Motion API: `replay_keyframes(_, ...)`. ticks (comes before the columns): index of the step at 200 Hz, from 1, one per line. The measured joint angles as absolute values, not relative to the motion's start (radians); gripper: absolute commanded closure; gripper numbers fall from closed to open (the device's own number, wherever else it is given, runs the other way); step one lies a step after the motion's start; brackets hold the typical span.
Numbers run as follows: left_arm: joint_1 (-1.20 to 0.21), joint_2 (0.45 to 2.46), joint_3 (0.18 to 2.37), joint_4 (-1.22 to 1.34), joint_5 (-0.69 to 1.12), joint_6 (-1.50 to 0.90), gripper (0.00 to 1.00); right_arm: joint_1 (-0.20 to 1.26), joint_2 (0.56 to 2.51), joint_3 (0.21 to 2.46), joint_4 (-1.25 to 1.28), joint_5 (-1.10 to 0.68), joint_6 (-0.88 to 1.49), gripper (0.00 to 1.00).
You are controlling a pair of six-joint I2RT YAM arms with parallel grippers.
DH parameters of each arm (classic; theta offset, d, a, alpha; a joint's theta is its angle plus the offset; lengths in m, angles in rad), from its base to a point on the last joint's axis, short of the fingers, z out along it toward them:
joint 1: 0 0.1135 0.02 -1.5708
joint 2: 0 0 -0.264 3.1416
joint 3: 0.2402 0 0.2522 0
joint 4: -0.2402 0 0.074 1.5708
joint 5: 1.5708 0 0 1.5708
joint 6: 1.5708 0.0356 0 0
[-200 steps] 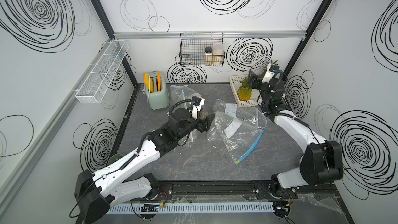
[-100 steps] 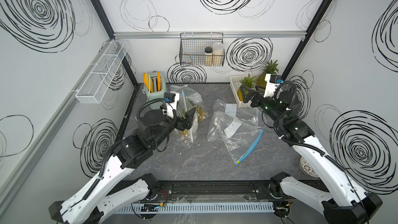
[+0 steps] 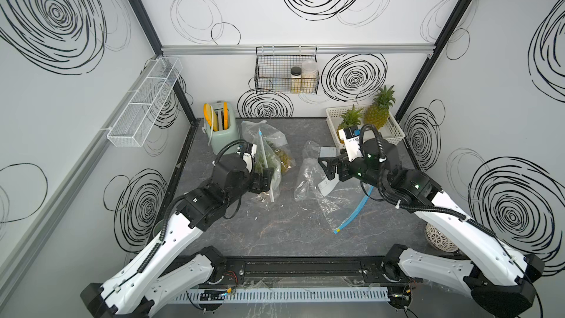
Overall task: Open the zip-top bag and take out the pineapple
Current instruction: Adjust the zipper food storage bag at the center of the board.
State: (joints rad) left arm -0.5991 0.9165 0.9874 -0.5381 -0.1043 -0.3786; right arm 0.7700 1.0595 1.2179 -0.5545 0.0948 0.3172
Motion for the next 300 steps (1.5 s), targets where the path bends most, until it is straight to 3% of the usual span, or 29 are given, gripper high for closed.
replay_keyframes(28,-0.598,1.027,0.994,-0.510,-0.086,-0.387,0.15,0.769,1.056,1.192,-0.560,0.111,0.306,0.02)
replay_keyframes(58,-0.576,1.130,1.004,-0.495,-0.078,-0.394,0.27,0.756,1.037,1.173,-0.554,0.112,0.294,0.02)
replay_keyframes(69,-0.562,1.157,1.010,-0.490,-0.078,-0.399,0.36,0.747,1.026,1.159,-0.548,0.110,0.290,0.02)
replay_keyframes(94,-0.534,1.197,1.027,-0.477,-0.081,-0.393,0.75,0.713,0.999,1.113,-0.530,0.098,0.286,0.02)
replay_keyframes(120,-0.518,1.208,1.060,-0.485,-0.086,-0.366,1.00,0.678,0.987,1.087,-0.529,0.078,0.284,0.02)
replay_keyframes(237,-0.551,1.151,1.312,-0.838,-0.021,0.032,1.00,0.644,0.984,1.081,-0.481,-0.036,0.208,0.02)
replay_keyframes(300,-0.649,1.187,1.417,-0.922,-0.009,0.249,1.00,0.644,1.023,1.087,-0.463,-0.052,0.189,0.02)
